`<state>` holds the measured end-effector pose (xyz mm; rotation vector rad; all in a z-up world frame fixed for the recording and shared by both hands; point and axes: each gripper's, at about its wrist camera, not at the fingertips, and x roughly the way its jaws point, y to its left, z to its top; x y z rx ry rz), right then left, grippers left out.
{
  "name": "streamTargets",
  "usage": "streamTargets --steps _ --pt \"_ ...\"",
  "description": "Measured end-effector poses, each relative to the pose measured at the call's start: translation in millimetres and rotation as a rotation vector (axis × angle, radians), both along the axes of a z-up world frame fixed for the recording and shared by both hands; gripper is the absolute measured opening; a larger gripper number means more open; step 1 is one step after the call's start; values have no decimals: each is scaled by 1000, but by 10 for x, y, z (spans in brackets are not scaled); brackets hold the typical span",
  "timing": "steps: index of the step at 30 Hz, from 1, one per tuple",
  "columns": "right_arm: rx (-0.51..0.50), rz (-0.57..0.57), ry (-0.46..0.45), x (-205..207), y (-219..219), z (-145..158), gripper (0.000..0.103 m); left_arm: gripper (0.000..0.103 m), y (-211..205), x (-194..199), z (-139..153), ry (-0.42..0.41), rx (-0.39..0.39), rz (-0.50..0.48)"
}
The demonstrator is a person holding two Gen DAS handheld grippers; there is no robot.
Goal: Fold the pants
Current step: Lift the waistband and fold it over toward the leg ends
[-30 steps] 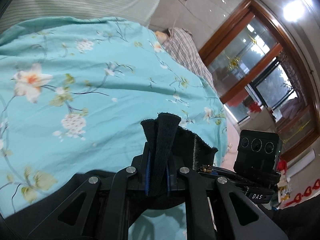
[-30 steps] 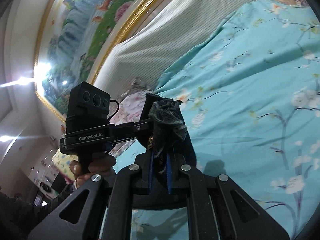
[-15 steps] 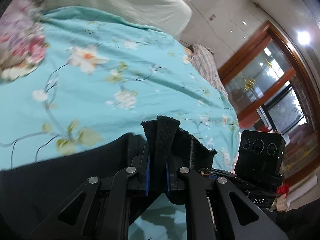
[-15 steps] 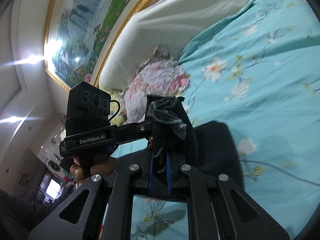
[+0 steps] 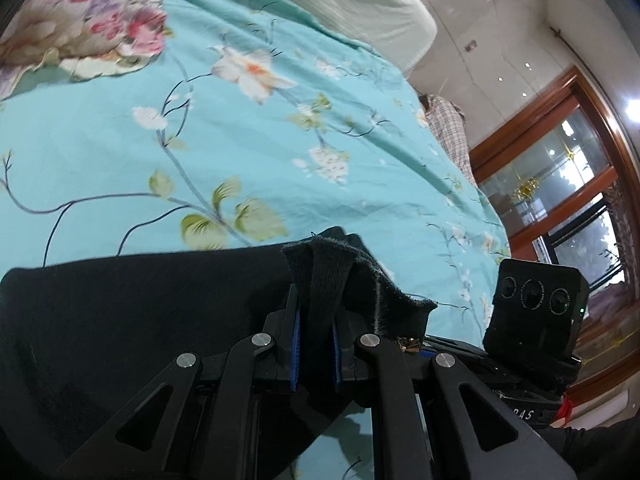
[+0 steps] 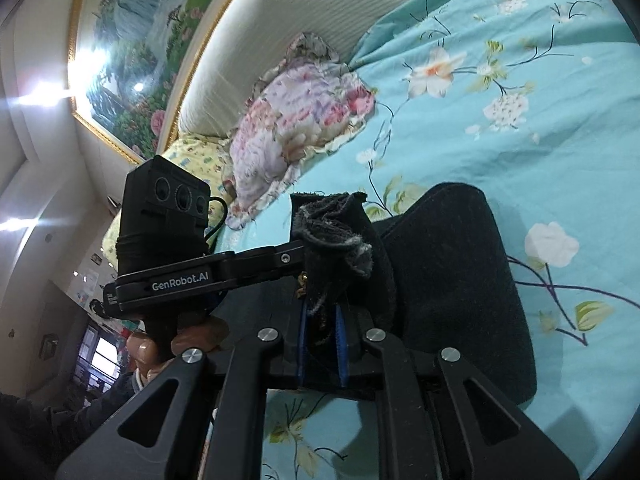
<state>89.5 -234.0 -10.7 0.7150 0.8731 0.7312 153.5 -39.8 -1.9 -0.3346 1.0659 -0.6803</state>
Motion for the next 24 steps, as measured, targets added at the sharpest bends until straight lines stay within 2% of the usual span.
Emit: streamTargets --steps 3,9,11,13,15,19,24 --pt "-23 16 5 10 64 -32 15 13 70 -25 -41 10 7 21" --pt "-48 43 14 31 174 -70 17 20 249 -66 -138 55 7 92" --pt "-50 52 14 33 201 -64 22 21 333 -106 -143 70 3 122" --pt "-35 72 9 29 235 -49 38 23 406 -160 -125 66 15 150" --pt "-39 88 -8 12 290 -13 47 23 481 -222 -116 64 35 173" --pt "-67 113 -22 -12 405 33 50 23 701 -360 -127 79 39 244" --pt "-71 147 -10 -17 530 57 51 23 980 -577 -124 102 0 325"
